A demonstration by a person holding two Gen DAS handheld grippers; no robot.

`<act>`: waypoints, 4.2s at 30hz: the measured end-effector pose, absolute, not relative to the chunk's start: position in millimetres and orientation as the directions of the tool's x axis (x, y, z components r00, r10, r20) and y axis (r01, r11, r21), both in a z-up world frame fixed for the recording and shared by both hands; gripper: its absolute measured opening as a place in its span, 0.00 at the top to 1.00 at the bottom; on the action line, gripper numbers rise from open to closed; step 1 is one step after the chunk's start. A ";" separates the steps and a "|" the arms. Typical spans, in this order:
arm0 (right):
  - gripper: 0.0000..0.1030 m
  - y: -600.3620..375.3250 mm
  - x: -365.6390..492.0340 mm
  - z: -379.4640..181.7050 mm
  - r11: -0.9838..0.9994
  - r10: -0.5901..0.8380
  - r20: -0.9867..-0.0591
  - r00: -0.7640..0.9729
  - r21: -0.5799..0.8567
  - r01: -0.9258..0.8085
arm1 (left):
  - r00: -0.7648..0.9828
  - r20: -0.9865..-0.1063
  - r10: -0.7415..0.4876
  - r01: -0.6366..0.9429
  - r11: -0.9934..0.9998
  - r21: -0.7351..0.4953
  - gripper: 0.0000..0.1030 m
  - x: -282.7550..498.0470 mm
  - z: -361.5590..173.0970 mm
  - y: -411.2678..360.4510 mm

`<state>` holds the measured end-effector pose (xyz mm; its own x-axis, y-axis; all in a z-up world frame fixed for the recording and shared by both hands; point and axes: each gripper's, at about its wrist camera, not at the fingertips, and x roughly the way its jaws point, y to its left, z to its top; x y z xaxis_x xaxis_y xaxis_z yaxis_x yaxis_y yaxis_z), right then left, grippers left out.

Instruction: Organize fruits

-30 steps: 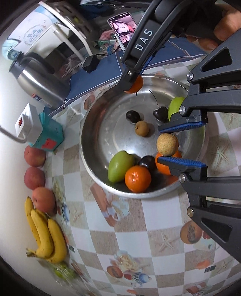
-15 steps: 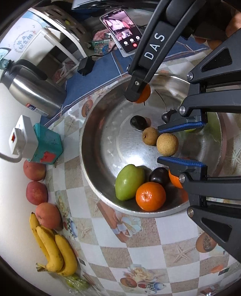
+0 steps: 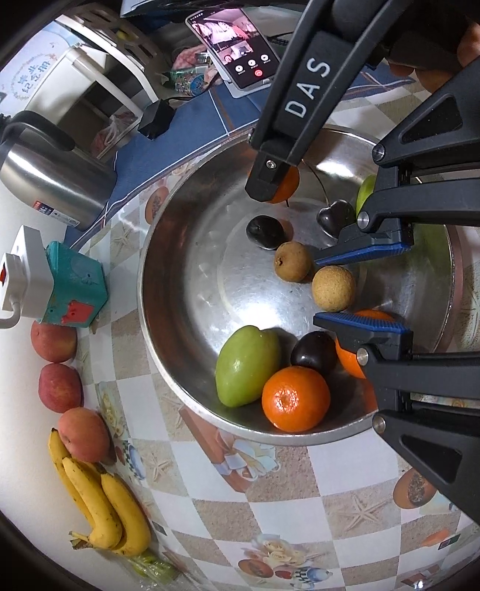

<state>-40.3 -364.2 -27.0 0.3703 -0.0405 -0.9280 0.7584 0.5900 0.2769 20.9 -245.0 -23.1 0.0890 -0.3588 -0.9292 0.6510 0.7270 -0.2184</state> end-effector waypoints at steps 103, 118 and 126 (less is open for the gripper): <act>0.06 -237.6 -27.0 -1.1 0.842 -0.060 -0.912 0.405 0.172 0.511 | 0.454 -0.880 0.140 0.187 0.951 0.247 0.02 59.3 14.6 -48.5; 0.06 -203.4 -64.1 -9.6 0.866 -0.071 -0.918 0.389 0.137 0.482 | 0.458 -0.881 0.115 0.222 0.945 0.238 0.02 14.1 19.3 -19.6; 0.06 -201.8 -61.6 -11.7 0.871 -0.077 -0.923 0.377 0.121 0.476 | 0.443 -0.892 0.092 0.218 0.954 0.206 0.02 20.3 19.4 -12.9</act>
